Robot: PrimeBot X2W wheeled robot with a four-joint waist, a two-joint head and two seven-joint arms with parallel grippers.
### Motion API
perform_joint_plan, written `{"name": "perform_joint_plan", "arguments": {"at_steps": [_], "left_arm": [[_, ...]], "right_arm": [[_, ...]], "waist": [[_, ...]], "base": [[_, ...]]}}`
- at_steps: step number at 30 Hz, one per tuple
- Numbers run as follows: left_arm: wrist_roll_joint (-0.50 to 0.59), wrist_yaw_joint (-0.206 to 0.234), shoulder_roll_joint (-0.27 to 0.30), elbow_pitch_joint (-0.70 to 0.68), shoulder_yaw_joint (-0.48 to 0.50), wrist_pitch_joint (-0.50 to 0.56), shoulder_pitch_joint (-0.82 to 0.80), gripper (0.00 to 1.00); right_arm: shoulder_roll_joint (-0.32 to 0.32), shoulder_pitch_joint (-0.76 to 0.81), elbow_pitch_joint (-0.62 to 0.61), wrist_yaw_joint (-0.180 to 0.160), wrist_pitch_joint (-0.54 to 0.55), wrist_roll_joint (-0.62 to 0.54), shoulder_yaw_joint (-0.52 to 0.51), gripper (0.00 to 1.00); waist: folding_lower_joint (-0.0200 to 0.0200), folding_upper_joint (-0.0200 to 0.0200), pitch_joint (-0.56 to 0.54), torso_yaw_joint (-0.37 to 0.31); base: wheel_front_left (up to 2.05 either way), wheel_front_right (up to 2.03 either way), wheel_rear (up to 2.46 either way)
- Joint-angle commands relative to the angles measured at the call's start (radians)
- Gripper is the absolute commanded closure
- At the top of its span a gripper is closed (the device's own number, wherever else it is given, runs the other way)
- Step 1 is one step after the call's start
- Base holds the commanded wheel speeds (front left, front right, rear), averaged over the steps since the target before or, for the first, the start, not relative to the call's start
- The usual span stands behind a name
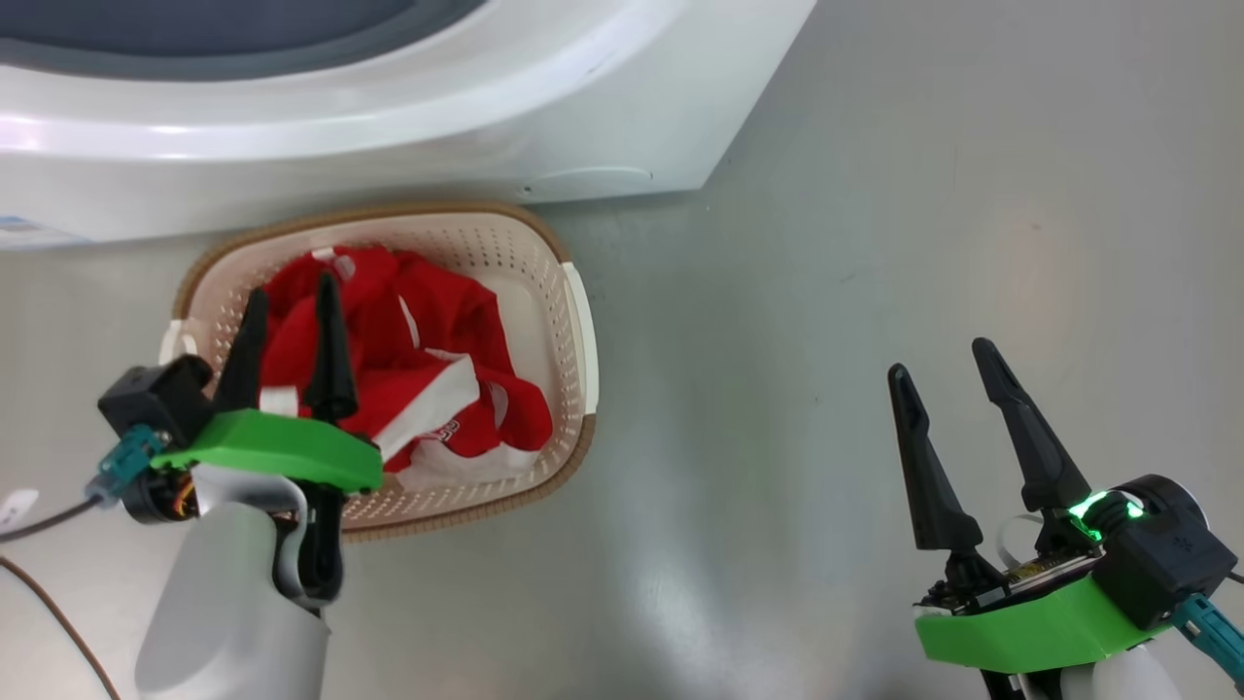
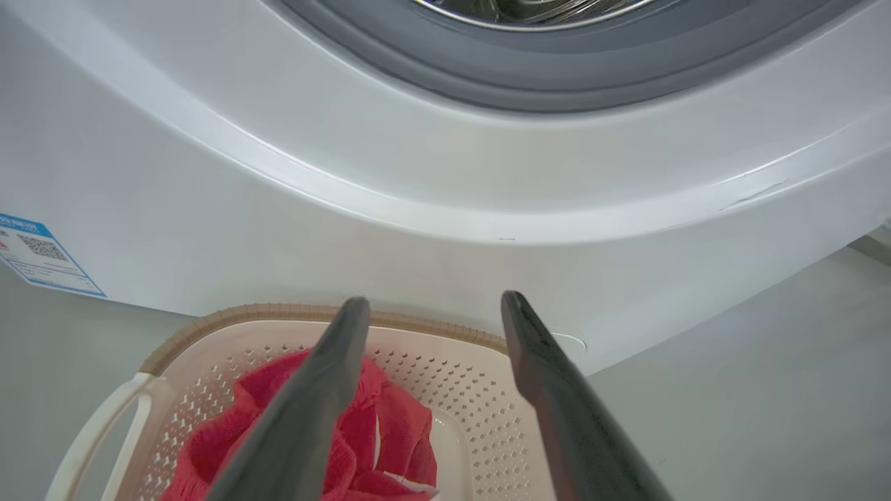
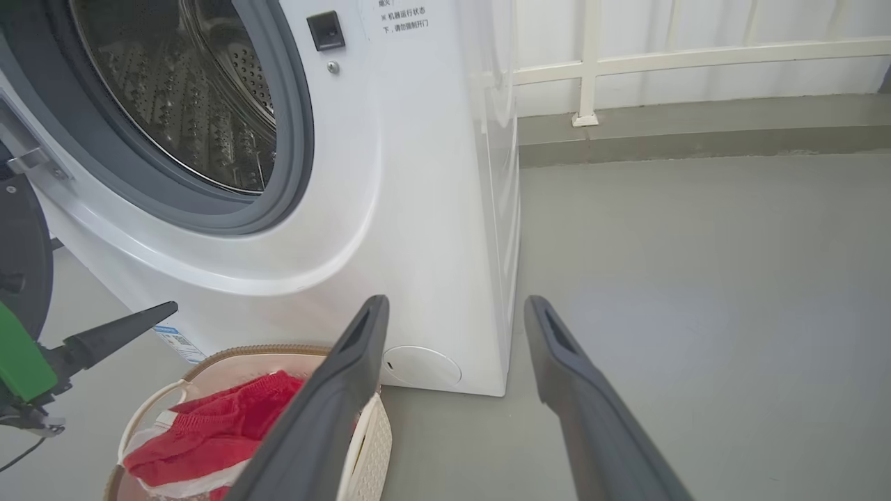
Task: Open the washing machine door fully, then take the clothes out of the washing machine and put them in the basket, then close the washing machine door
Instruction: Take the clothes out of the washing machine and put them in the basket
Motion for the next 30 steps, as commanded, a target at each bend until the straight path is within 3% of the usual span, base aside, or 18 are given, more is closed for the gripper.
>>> {"name": "perform_joint_plan", "arguments": {"at_steps": [1, 15, 30], "left_arm": [[0.000, -0.003, 0.021, -0.035, 0.019, -0.005, 0.032, 0.00], [0.088, 0.087, 0.021, -0.439, -0.013, -0.005, 0.242, 0.00], [0.172, 0.139, 0.021, -0.617, -0.048, -0.005, 0.459, 0.00]], "right_arm": [[-0.004, 0.012, -0.018, 0.003, -0.005, -0.007, 0.026, 0.00], [-0.004, 0.040, 0.031, 0.003, -0.005, -0.021, 0.035, 0.00], [-0.004, 0.111, 0.068, 0.003, -0.005, -0.030, 0.039, 0.00]], "waist": [[0.0000, 0.0000, -0.019, 0.005], [0.0000, 0.0000, -0.174, 0.016], [0.0000, 0.0000, -0.375, 0.022]], "base": [[0.00, 0.00, 0.00], [0.00, 0.00, 0.00], [0.00, 0.00, 0.00]]}}
